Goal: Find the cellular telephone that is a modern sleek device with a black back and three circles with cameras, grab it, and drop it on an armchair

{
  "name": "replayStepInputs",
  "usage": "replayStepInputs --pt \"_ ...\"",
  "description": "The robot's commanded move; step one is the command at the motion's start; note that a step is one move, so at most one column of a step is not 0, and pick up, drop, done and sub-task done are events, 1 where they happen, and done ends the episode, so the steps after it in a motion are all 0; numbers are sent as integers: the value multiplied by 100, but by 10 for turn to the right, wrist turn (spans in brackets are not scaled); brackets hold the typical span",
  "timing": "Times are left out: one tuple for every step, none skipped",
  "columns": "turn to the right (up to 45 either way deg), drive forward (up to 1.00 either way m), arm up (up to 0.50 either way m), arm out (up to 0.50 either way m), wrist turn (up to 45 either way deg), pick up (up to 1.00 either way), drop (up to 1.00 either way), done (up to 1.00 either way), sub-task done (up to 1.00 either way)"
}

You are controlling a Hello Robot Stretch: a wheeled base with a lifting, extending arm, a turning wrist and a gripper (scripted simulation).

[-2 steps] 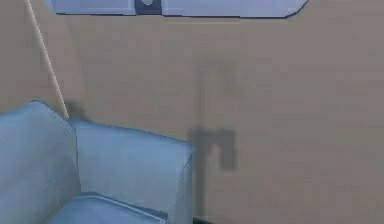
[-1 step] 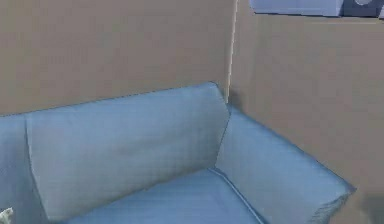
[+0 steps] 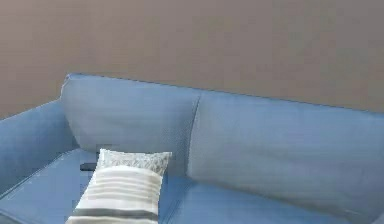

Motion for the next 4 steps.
replayStepInputs --pt "-450 0 0 0 0 0 0 0 0" --pt "-270 0 0 0 0 0 0 0 0" --pt "0 0 50 0 0 0 0 0 0" --pt "0 0 12 0 0 0 0 0 0"
